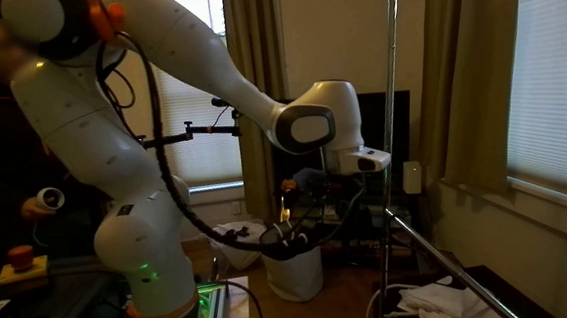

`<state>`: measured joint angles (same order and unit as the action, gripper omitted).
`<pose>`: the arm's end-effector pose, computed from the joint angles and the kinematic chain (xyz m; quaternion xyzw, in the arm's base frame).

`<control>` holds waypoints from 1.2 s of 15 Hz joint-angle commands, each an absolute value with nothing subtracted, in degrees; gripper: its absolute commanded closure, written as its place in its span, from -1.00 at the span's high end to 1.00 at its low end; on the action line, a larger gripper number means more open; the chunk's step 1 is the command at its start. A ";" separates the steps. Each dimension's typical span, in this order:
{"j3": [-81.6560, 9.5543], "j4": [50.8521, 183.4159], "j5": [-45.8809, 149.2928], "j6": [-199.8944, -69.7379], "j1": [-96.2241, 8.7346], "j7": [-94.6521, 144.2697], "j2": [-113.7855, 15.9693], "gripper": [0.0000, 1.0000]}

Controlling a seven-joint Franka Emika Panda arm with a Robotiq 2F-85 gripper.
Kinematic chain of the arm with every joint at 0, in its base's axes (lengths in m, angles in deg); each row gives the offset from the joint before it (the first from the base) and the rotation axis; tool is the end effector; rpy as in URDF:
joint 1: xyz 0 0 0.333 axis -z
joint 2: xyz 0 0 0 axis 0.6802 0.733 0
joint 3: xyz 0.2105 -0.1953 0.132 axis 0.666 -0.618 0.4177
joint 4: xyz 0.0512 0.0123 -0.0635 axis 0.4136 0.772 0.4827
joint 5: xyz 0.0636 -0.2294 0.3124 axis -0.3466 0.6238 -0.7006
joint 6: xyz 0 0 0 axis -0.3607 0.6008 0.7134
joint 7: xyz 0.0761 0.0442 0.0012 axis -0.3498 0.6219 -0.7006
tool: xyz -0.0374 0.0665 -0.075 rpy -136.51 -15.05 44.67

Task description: Hang the white tie-dye t-shirt over the bottom rail

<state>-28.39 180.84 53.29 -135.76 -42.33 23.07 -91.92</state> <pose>0.3790 0.0186 0.3738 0.9974 0.0266 0.0531 0.0409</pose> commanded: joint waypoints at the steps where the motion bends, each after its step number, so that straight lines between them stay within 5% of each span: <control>1: -30.99 174.58 47.84 -139.91 -47.40 14.00 -77.19 1.00; 9: -30.05 169.33 45.95 -143.14 -47.74 10.55 -68.32 1.00; 14: -28.71 163.83 36.86 -160.09 -47.21 6.34 -50.93 1.00; 18: -19.10 156.32 27.13 -164.57 -40.43 1.03 -35.80 1.00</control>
